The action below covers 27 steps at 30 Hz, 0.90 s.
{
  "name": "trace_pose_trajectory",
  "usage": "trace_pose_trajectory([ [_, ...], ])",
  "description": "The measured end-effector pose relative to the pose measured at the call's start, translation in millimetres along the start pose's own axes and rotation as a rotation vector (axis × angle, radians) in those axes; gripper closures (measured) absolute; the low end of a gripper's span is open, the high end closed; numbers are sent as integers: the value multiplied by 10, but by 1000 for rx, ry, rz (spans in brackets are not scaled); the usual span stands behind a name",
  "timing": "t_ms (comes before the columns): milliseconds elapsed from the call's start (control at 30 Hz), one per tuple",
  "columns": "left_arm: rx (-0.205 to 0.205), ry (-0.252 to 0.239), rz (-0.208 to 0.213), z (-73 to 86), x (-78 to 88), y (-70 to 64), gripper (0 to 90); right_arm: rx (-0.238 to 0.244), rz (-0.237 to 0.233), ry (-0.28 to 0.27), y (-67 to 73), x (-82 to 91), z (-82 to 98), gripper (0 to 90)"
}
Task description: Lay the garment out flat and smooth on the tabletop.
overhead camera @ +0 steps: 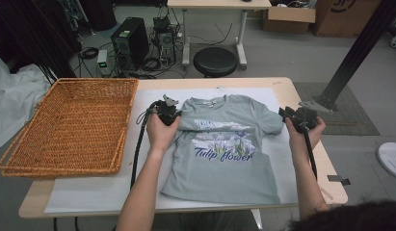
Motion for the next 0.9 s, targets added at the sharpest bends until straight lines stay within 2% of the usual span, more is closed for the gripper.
trace_pose_trajectory([
  [67, 11, -12, -79, -56, 20, 104, 829, 9, -4, 0, 24, -10, 5, 690],
  [133, 27, -29, -135, -103, 23, 195, 829, 14, -5, 1, 38, -24, 11, 695],
  [200, 43, -50, -166, -135, 2, 265, 826, 17, -8, 1, 44, -42, 15, 698],
  [233, 65, -59, -156, -137, -25, 279, 818, 18, -6, 0, 44, -52, 15, 700],
  [267, 88, -53, -142, -124, -63, 287, 775, 15, -6, 2, 42, -66, 16, 700],
  [333, 104, -41, -189, -92, -91, 342, 530, 5, -14, 1, 52, -104, 8, 698],
  [367, 104, -55, -208, -108, -62, 368, 467, 6, -13, -4, 59, -124, -2, 692],
  [433, 123, -136, -221, -212, 19, 405, 420, 8, -21, 3, 82, -183, -23, 680],
  [467, 121, -181, -217, -282, 48, 410, 381, 9, -26, 0, 98, -219, -42, 671],
  [500, 115, -221, -195, -357, 54, 401, 376, 9, -36, -4, 124, -257, -67, 669],
  [533, 124, -222, -176, -382, 39, 393, 377, 12, -59, -15, 176, -311, -104, 667],
  [600, 130, -186, -103, -406, -55, 355, 375, 21, -87, -3, 266, -401, -144, 654],
  [667, 71, -127, -99, -400, -158, 359, 385, 46, -135, 8, 402, -514, -195, 627],
  [700, 58, -113, -107, -408, -201, 382, 398, 62, -156, 19, 472, -574, -214, 616],
  [800, 98, -65, -46, -422, -353, 407, 440, 96, -199, 41, 633, -754, -260, 602],
  [900, 65, 14, -25, -368, -477, 445, 490, 111, -231, 78, 706, -946, -250, 600],
])
Point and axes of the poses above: each handheld gripper's, and its own axes: x roughly backward along the jaws, z roughly out of its underside, y roughly to its left, the point moved 9 cm from there along -x, roughly forward along the jaws, and after that the axes turned 7 degrees about z, right-handed, at the moved point
